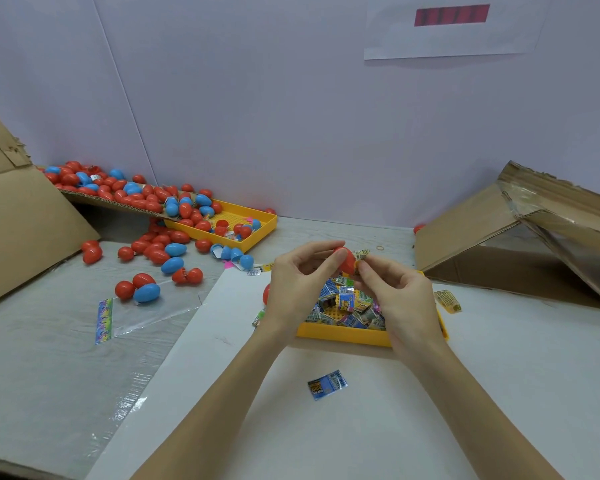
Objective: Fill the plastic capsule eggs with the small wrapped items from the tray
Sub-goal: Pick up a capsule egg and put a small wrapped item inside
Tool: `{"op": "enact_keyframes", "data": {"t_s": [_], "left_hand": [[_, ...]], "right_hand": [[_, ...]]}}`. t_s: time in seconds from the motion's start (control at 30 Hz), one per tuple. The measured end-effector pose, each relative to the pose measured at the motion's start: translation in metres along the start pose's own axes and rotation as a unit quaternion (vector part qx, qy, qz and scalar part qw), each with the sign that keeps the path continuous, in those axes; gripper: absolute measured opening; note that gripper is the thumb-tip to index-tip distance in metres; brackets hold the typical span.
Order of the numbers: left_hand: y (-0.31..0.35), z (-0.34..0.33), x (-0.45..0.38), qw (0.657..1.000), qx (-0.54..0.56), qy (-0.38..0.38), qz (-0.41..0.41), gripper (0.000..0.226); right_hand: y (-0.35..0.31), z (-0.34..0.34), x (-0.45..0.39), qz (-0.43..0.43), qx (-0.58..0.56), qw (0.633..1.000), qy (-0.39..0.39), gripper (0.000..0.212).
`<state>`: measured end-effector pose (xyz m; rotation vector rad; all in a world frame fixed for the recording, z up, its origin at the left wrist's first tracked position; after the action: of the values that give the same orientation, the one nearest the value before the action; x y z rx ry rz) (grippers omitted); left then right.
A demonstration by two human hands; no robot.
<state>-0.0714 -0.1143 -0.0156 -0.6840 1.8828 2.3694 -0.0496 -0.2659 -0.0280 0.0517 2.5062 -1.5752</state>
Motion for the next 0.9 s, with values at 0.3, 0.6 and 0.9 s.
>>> {"op": "enact_keyframes", "data": {"t_s": [0.3, 0.6, 0.9], "left_hand": [[0.0006, 0.0022, -0.0008, 1.000, -0.019, -0.001, -0.014, 0.022], [0.0015, 0.0003, 0.0004, 0.999, -0.041, 0.001, -0.012, 0.029], [0.0007, 0.0007, 0.0004, 0.998, -0.054, -0.011, -0.016, 0.023]], "right_hand": [[0.0023, -0.0038, 0.0010, -0.025, -0.038, 0.999, -0.001, 0.022], [-0.0018, -0.0042, 0.0026, -0.020, -0.029, 0.999, 0.025, 0.017], [-0.0024, -0.0027, 0.0023, -0.081, -0.070, 0.994, 0.024, 0.020]]}}
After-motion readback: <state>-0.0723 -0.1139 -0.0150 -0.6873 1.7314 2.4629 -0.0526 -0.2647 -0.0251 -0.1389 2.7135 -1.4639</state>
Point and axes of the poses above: each hand's wrist, its own x-axis away from the middle knuckle, its own z-axis out of the back of the hand, y = z × x, the point moved 1 cm from there along -x, towards the middle knuckle, and after that the axes turned 13 degrees about -x, right-handed, at the moved point
